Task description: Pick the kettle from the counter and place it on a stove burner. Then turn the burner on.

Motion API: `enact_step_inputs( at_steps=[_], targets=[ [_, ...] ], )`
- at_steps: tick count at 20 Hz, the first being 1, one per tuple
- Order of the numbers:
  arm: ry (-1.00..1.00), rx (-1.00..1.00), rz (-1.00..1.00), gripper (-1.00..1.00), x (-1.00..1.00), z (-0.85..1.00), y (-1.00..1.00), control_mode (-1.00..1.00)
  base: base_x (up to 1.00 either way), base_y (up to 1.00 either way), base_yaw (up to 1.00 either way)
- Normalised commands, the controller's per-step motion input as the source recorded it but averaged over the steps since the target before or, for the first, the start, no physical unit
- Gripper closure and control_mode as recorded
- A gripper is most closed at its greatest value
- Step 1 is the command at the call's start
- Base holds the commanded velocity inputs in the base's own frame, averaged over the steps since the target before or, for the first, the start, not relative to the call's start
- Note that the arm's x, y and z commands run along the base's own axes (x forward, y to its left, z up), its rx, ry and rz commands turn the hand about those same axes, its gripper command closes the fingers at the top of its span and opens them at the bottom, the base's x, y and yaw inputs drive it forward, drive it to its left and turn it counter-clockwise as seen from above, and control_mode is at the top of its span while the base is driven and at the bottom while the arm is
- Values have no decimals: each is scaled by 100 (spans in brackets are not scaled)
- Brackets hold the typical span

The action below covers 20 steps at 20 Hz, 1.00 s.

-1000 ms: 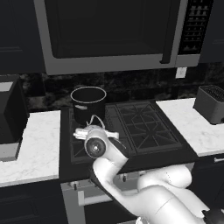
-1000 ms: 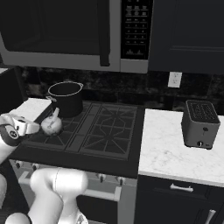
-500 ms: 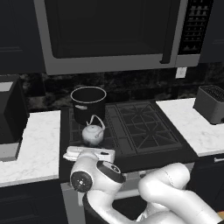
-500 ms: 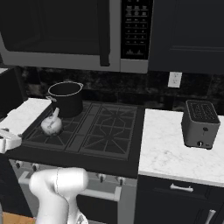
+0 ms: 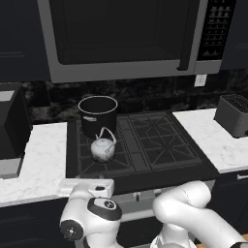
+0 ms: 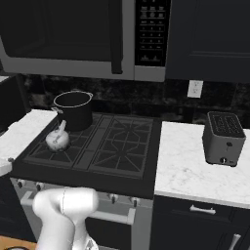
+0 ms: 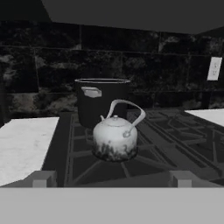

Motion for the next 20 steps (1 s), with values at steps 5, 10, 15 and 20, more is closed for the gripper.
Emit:
enact_step_inputs(
  at_steps=[5,10,15,20],
  targets=[
    [-5,-7,0,-100,-1,-49,44,-100,0,0,0],
    [-10,-6,0,-100,0,-59,34,-100,0,0,0],
    [-10,-3,0,-100,0,-65,15,-100,0,0,0],
    [-10,0,0,-100,-4,-66,2,-100,0,0,0]
  ],
)
